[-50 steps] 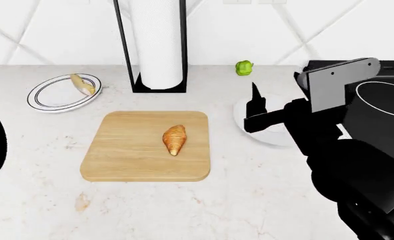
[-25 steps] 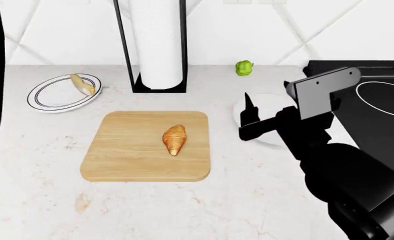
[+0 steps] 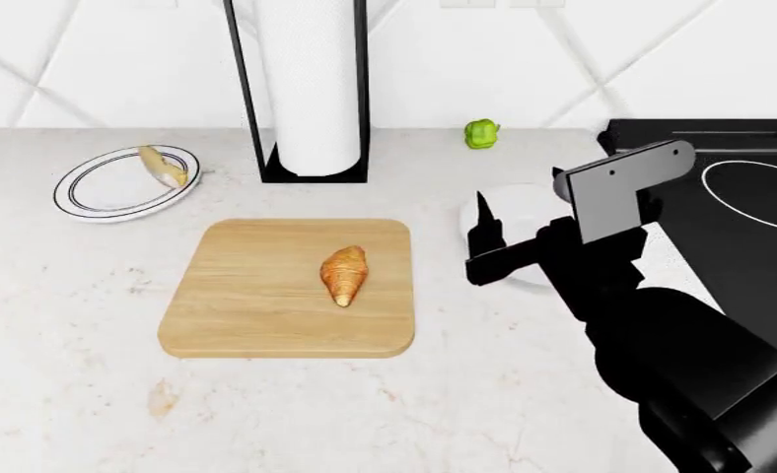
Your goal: From the different types of pastries on the counter, select a croissant and place it on the cutting board. Then retrieve a jar of jam from the cabinet and place it alongside the croissant on the cutting board.
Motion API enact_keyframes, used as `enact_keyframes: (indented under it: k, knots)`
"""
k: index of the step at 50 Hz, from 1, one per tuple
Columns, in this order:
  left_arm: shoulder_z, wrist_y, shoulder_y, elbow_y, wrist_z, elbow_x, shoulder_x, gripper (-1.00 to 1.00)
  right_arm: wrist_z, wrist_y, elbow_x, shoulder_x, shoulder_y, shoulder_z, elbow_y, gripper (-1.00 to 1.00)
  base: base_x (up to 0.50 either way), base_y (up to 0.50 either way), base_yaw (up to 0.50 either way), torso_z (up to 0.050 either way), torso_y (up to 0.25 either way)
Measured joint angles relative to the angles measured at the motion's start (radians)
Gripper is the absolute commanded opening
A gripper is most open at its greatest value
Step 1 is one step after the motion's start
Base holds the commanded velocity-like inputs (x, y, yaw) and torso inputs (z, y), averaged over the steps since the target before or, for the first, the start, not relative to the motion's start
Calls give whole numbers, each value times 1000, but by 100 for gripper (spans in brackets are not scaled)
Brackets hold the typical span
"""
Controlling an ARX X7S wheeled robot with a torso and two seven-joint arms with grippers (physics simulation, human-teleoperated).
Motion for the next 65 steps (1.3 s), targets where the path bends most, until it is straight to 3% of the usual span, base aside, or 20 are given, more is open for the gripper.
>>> enact_keyframes:
  k: [18, 42, 43, 57, 65]
  knots:
    - [12, -7, -86, -45, 27, -14, 8, 100, 12, -2, 0, 10, -9, 6, -17, 100, 185, 0, 0, 0, 0]
    - [36, 5, -75, -54, 31, -32, 8, 100, 18, -12, 7, 16, -20, 14, -27, 100, 82, 21, 0, 0, 0]
    - [35, 5, -76, -54, 30, -30, 7, -100, 19, -11, 8, 17, -21, 15, -29, 100, 0, 0, 0, 0, 0]
    - [33, -2, -94, -56, 36, 7, 4, -100, 30, 5, 19, 23, -21, 19, -40, 100, 0, 0, 0, 0, 0]
    - [-54, -68, -107, 10, 48, 69, -15, -100, 41, 18, 25, 24, -17, 22, -47, 100, -375, 0, 0, 0, 2]
